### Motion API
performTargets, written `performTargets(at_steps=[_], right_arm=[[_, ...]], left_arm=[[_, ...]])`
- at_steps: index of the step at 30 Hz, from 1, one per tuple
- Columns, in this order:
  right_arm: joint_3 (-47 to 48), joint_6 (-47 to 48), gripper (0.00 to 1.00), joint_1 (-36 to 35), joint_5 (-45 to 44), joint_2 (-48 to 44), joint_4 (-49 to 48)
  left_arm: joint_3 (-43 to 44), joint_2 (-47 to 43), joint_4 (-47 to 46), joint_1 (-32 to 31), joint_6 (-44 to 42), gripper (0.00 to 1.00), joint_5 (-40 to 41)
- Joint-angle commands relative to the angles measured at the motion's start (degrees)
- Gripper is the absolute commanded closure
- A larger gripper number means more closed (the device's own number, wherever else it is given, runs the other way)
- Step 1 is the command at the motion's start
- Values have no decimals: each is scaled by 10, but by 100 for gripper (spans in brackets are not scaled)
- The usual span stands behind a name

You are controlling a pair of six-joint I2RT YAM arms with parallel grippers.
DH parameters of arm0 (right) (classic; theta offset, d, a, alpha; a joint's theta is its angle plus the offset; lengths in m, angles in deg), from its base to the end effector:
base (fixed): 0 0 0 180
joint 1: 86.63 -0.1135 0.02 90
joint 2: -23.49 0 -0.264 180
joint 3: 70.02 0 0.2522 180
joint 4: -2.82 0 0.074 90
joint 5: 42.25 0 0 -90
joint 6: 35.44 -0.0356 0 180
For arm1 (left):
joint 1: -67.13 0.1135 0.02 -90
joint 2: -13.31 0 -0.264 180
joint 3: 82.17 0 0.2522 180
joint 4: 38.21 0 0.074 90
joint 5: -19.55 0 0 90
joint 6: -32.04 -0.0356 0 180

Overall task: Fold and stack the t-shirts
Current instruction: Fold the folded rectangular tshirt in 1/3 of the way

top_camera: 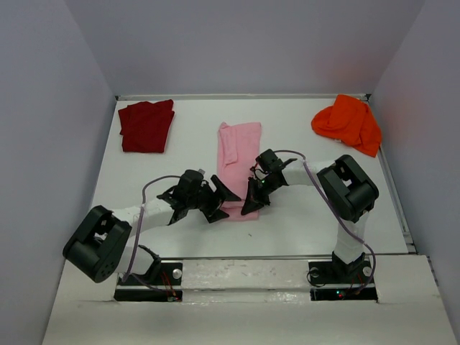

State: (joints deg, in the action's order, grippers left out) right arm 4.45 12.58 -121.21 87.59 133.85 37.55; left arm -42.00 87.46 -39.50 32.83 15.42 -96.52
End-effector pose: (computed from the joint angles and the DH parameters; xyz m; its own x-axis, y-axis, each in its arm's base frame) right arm 0.2751 0.2173 0.1176 -0.9859 -0.0559 0.1576 0.0654 0.7384 0.6712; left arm 0.1946 -0.1517 0.1693 -0.9054 -0.4243 -0.0133 -0.1954 0.4443 -0.8743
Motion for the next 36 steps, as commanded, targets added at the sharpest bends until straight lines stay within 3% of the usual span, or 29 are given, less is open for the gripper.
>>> performTargets(at_steps=[1, 25, 36], right_arm=[[11, 10, 100, -6, -21, 6, -9], [-17, 12, 100, -6, -14, -11, -20], [-30, 13, 100, -6, -13, -23, -22]], left_arm=[[24, 23, -25, -9, 10, 11, 32], [122, 153, -38, -13, -24, 11, 82], [218, 190, 17, 4, -85, 11, 141]])
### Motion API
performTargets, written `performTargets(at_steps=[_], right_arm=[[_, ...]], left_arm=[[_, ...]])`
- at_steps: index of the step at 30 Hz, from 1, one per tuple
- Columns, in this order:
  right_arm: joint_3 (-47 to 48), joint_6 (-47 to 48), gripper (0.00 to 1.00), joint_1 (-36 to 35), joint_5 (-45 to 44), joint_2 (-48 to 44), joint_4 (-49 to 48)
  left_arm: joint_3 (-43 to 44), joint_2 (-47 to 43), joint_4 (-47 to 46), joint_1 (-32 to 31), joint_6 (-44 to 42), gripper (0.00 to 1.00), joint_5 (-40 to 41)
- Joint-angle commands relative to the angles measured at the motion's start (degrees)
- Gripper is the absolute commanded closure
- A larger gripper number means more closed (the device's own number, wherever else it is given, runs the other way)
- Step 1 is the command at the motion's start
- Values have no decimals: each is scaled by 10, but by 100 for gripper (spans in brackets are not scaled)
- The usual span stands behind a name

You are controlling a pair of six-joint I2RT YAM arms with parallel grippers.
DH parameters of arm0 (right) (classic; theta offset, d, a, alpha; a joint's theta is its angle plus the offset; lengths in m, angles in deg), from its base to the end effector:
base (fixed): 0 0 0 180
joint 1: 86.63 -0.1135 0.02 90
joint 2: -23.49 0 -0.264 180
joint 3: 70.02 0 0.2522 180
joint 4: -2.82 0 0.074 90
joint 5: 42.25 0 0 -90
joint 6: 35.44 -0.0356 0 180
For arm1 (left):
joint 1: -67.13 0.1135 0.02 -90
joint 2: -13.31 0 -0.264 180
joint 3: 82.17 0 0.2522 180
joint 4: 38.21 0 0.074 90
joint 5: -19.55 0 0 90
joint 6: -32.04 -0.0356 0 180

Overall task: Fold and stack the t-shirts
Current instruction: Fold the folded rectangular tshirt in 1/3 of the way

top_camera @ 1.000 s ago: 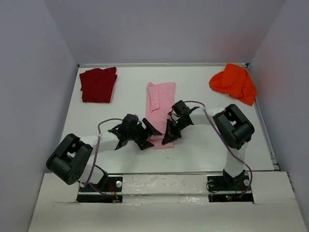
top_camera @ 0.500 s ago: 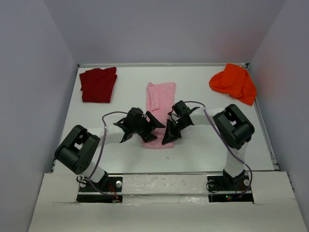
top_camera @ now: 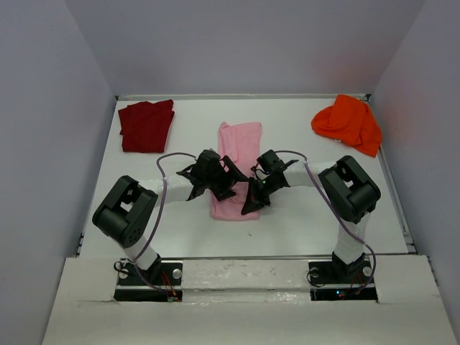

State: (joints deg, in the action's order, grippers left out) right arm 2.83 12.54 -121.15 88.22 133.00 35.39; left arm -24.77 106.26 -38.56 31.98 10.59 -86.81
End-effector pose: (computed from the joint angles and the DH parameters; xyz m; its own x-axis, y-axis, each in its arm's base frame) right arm 0.2723 0.2153 0.1172 -0.9878 -0.0614 0.1428 0.0545 0.7234 0.6882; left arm 0.2617 -0.1966 0.1682 -0.8617 -0.4855 -0.1477 -0.1678 0.5473 -0.8199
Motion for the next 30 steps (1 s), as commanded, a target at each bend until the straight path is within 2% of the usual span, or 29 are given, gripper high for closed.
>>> performTargets(at_steps=[1, 8, 14, 21, 26, 30], right_arm=[[-15, 13, 100, -6, -17, -16, 0], [-17, 13, 100, -6, -16, -17, -4], [-17, 14, 100, -6, -15, -15, -4], [-22, 14, 100, -6, -12, -14, -7], [-25, 13, 100, -6, -13, -15, -8], [-22, 12, 100, -6, -12, -15, -8]], left_arm=[[50, 4, 10, 17, -40, 11, 46], [74, 8, 23, 68, -56, 11, 49], [77, -61, 87, 79, -55, 11, 48], [-9, -206, 98, 60, 9, 11, 9], [-36, -254, 133, 33, 25, 11, -6], [-84, -276, 117, 26, 47, 11, -18]])
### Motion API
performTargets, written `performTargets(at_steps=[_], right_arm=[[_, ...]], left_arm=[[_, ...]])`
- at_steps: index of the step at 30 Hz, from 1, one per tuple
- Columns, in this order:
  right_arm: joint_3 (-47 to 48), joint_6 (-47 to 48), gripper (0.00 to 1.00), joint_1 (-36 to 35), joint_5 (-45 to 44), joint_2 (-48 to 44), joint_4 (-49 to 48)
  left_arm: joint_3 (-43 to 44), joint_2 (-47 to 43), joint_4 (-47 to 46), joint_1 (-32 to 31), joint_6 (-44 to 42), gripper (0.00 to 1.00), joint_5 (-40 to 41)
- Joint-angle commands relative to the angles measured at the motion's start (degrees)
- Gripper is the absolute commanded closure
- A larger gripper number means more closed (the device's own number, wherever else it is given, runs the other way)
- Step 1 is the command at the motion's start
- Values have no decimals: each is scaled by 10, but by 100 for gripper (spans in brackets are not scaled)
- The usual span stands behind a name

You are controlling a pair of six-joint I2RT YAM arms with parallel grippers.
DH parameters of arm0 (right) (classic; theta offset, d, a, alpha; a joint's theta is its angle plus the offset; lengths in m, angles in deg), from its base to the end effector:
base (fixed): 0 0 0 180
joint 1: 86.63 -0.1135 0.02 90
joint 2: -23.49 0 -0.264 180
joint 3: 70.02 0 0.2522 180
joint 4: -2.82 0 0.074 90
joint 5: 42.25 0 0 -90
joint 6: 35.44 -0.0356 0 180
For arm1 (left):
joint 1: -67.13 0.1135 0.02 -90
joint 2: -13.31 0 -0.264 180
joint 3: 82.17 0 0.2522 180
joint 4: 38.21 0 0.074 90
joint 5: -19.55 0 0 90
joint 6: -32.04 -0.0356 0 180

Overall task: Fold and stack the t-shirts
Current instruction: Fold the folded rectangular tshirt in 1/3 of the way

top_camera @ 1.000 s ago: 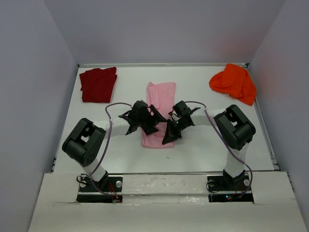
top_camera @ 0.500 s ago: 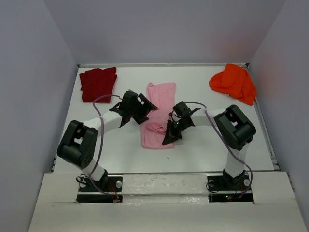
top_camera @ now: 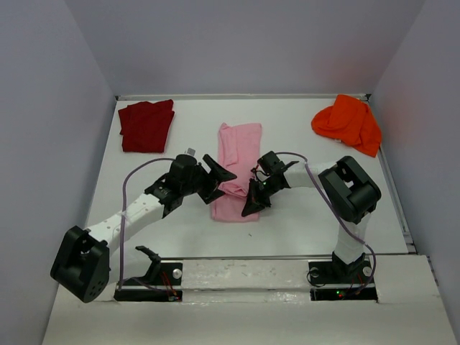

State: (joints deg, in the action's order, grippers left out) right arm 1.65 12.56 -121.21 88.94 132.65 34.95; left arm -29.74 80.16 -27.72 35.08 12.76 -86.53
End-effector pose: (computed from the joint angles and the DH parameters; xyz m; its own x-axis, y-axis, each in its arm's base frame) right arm 0.2682 0.2133 0.1149 -0.9857 -0.0679 0.1543 0.0587 0.7197 0.6918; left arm 0.2140 -0.1456 0.2479 -0.8002 -0.5691 -0.1893 -0.0983 0.4359 -0.8946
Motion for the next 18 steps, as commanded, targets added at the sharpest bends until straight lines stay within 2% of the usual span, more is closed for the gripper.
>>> performTargets(at_steps=[1, 11, 18], right_arm=[[-10, 11, 100, -6, -19, -11, -4], [0, 11, 100, -6, -18, -5, -4], [0, 14, 100, -6, -17, -4, -5]], left_arm=[[-51, -15, 5, -6, 29, 11, -24], [-77, 47, -69, -13, 35, 11, -24], [-59, 147, -150, -19, 32, 11, -5]])
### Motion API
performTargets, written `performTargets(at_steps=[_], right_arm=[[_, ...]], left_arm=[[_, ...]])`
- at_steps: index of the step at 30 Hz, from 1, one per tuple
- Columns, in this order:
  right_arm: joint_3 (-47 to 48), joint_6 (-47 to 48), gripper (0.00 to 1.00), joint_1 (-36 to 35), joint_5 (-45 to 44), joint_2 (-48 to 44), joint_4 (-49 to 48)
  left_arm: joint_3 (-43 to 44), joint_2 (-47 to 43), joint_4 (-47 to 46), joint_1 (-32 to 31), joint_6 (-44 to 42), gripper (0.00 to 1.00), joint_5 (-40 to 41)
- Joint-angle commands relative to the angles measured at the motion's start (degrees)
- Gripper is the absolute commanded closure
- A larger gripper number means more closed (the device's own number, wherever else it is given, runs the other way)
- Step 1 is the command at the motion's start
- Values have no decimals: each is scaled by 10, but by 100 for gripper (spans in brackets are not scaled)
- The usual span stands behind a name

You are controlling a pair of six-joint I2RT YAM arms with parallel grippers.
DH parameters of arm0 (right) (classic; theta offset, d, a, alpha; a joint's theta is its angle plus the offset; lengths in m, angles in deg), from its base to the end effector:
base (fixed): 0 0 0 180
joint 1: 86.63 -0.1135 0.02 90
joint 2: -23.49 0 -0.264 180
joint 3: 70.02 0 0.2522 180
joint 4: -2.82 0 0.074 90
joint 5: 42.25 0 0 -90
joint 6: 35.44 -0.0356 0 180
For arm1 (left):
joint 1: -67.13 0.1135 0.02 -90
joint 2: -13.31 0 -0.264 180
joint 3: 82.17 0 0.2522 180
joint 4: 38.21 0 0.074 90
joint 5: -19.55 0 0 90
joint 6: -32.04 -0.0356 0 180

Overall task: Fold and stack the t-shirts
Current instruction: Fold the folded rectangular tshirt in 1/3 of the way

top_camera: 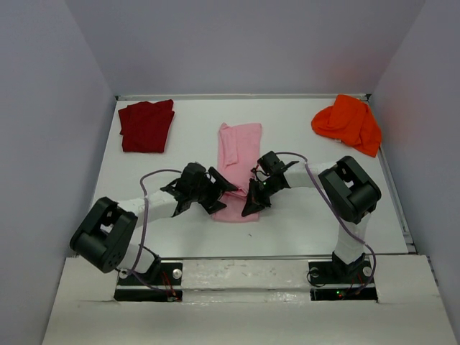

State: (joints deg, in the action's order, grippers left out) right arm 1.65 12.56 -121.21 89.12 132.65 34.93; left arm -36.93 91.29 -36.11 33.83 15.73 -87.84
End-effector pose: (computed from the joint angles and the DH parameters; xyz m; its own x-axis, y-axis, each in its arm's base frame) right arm 0.2681 0.2134 0.1150 -0.9854 -0.0694 0.1555 0.0589 0.7180 0.6936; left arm 0.2163 -0.1548 0.1736 -0.8337 -0.5482 -0.0666 -0.2536 0.4872 -0.8357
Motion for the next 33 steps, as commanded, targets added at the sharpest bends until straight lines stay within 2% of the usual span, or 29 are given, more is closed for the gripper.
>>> performTargets(at_steps=[1, 7, 13, 26, 33], right_arm=[[-1, 15, 100, -6, -18, -4, -5], [-4, 16, 100, -6, -18, -10, -5], [-19, 17, 100, -6, -18, -19, -6], [-26, 24, 100, -6, -16, -25, -8], [-13, 25, 100, -6, -13, -22, -5]], left_arm=[[28, 48, -69, -7, -3, 11, 17], [69, 135, -129, -6, 8, 11, 33], [116, 173, -158, 3, 23, 11, 41], [128, 149, -119, 64, -2, 11, 48], [167, 107, -34, 70, -41, 11, 55]])
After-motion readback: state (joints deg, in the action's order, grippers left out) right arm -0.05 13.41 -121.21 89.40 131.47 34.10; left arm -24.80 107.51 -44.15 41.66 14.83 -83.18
